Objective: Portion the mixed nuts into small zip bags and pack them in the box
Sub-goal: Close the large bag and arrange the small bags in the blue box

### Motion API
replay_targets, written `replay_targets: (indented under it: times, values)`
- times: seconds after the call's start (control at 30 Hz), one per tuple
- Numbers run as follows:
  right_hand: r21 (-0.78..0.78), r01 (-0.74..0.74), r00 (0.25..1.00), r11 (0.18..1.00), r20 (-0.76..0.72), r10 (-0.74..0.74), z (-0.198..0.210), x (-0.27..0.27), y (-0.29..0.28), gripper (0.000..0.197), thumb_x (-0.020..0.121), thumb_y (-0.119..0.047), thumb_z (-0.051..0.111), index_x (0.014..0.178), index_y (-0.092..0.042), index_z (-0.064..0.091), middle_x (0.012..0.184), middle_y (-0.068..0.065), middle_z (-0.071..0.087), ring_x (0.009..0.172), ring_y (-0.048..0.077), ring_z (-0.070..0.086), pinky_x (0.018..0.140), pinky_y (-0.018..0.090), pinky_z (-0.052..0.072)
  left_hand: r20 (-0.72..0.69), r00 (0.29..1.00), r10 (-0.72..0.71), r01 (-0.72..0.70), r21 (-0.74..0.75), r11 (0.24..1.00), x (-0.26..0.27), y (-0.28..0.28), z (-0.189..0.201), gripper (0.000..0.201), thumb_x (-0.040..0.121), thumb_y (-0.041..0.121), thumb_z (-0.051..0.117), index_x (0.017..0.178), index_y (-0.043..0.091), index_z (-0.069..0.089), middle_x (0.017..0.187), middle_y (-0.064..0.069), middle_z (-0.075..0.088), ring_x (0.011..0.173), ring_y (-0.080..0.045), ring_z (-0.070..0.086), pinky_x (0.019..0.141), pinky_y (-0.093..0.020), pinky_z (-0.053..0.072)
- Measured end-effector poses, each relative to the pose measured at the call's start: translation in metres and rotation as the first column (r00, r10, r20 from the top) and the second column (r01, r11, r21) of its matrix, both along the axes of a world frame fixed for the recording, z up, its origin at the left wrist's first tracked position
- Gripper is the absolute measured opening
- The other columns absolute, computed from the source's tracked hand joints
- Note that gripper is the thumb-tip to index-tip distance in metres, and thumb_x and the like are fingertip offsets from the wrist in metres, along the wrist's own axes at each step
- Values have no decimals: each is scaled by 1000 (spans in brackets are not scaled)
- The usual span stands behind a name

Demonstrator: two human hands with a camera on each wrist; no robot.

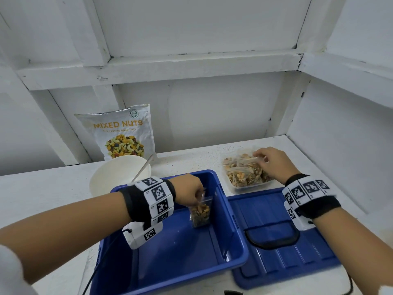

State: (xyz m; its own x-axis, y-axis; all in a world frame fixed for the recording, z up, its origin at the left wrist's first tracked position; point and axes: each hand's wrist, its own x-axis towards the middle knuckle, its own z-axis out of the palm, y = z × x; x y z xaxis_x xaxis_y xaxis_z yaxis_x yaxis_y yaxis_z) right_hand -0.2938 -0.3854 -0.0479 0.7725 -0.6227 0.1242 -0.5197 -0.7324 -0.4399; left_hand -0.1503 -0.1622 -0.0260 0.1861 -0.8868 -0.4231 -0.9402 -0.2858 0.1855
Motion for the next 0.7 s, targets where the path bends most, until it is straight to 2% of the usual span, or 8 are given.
replay_targets:
  times: [0.07,0.13,0.2,0.3,0.43,0.53,0.63,0.7]
  values:
    - [19,29,999,999,36,-29,2,1,0,21,92,-13,53,107,-7,66,108,13,65,93,23,56,78,24,37,-8,999,33,-33,-19,999,2,1,-7,20,88,11,54,102,5,66,104,-10,67,88,-21,58,77,-31,46]
    - [36,38,999,999,31,-39,5,3,0,21,92,-14,52,105,-5,67,106,12,66,96,23,57,78,21,35,-24,998,63,-64,-45,997,4,2,-10,21,88,12,54,104,6,66,106,-9,66,94,-22,59,76,-28,44]
    - [49,39,999,998,11,-40,7,4,-1,20,92,-15,53,103,-5,67,105,11,67,97,22,57,77,20,34,-37,996,78,-80,-61,995,6,3,-11,21,88,12,53,103,6,65,106,-9,66,95,-22,59,74,-26,42]
    - [72,44,998,996,32,-46,8,4,-2,17,91,-16,55,97,-7,69,102,9,68,89,17,55,77,21,35,-47,995,93,-96,-70,993,7,4,-10,20,88,11,53,104,6,65,106,-8,66,96,-22,59,74,-26,41]
    - [96,64,982,993,169,-80,14,5,1,17,90,-18,57,94,-9,70,95,7,69,84,15,54,76,22,37,-78,990,114,-121,-82,989,9,7,-13,20,88,12,54,103,7,66,106,-8,67,96,-21,59,78,-27,44]
    - [90,72,957,993,273,-94,20,7,7,18,91,-19,56,97,-8,69,93,7,68,82,15,54,74,22,35,-81,988,128,-135,-82,987,10,8,-11,22,89,17,55,107,8,65,108,-6,67,97,-19,59,76,-23,43]
    - [74,22,920,997,388,-49,33,8,17,19,92,-18,54,99,-7,67,91,6,67,82,15,56,72,21,38,-31,992,119,-121,-89,989,12,9,0,27,90,26,56,111,11,64,111,-4,66,100,-18,58,79,-24,43]
    - [52,-36,890,998,456,8,46,10,28,17,93,-18,54,98,-7,66,86,2,63,81,17,58,67,16,40,3,992,122,-120,-162,979,13,11,13,28,91,30,55,111,13,64,109,-2,66,98,-16,58,77,-23,41]
